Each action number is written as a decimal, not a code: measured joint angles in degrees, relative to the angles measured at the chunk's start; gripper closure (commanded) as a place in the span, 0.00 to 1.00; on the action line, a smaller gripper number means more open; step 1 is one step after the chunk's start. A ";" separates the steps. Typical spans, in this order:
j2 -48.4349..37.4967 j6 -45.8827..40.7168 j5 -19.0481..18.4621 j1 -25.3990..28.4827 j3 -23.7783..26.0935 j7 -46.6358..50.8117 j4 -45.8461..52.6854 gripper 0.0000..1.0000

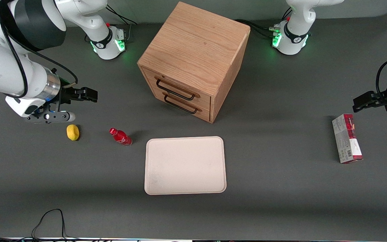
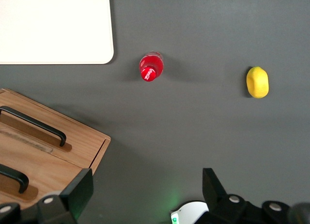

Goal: Place coke bottle on tray
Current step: 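Move the right gripper toward the red Coca-Cola bottle lying on the table, then lower the open right gripper around the bottle's cap end and close it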

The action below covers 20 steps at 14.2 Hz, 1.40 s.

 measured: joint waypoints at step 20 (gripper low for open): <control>10.80 35.10 0.02 0.80 0.03 0.00 -18.59 0.00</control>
